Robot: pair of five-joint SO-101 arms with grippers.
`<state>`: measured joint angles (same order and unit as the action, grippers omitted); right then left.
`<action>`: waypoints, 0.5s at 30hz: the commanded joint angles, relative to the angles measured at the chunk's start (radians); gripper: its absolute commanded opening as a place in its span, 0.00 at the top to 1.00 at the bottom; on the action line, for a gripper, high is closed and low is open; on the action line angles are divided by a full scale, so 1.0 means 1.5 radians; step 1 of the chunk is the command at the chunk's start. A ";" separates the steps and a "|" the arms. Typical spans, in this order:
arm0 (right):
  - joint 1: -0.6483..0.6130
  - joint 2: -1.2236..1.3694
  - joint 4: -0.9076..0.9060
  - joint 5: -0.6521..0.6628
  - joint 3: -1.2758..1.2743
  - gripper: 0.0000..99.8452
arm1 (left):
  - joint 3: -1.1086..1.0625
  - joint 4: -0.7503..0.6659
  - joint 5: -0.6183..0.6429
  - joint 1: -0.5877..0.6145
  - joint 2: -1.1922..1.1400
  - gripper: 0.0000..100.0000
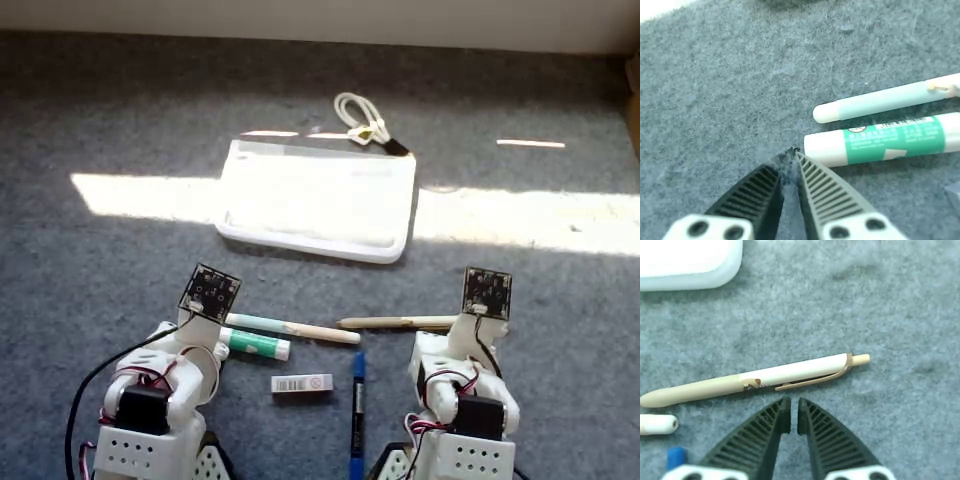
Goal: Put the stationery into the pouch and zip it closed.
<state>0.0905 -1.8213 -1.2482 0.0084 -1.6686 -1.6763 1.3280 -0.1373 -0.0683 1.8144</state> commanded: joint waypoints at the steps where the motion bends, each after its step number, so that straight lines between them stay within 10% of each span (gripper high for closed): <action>1: -0.055 -0.011 -0.003 0.008 -0.080 0.97 | -0.013 0.004 0.008 0.002 0.002 0.99; 15: -0.079 -0.011 -0.033 0.004 0.152 0.98 | -0.013 0.004 0.008 0.002 0.002 0.99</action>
<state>-0.0215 -1.8243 -1.2681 0.0115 -1.5704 -1.6763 1.3280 -0.1373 -0.0683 1.8144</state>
